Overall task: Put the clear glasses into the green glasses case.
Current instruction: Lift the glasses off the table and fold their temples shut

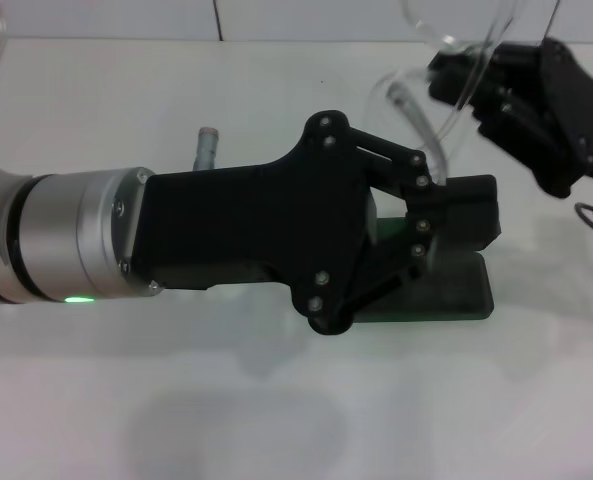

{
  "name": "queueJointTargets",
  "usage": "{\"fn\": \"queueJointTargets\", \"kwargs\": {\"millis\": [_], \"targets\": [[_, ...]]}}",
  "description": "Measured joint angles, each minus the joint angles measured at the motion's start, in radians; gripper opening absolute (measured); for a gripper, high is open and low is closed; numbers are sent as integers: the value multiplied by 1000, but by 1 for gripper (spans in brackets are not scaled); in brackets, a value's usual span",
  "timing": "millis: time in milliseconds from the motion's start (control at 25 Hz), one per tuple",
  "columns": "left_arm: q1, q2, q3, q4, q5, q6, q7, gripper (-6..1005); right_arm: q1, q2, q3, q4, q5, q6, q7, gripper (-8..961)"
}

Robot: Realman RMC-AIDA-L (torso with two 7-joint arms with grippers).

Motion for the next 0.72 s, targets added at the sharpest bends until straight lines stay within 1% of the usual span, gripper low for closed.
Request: {"fn": "queueJointTargets", "kwargs": {"millis": [280,480,720], "targets": [[4,0,-4,-10,-9,0,12,69,-34,0,7,0,51,-6,-14,102],[5,1,-4,-12,-14,1,14,69,-32,-1,-3,0,46,-5,-14,102],[5,0,-4,-13,-15,1,14,69,-21,0,-56,-2,46,25,-24,102]]}}
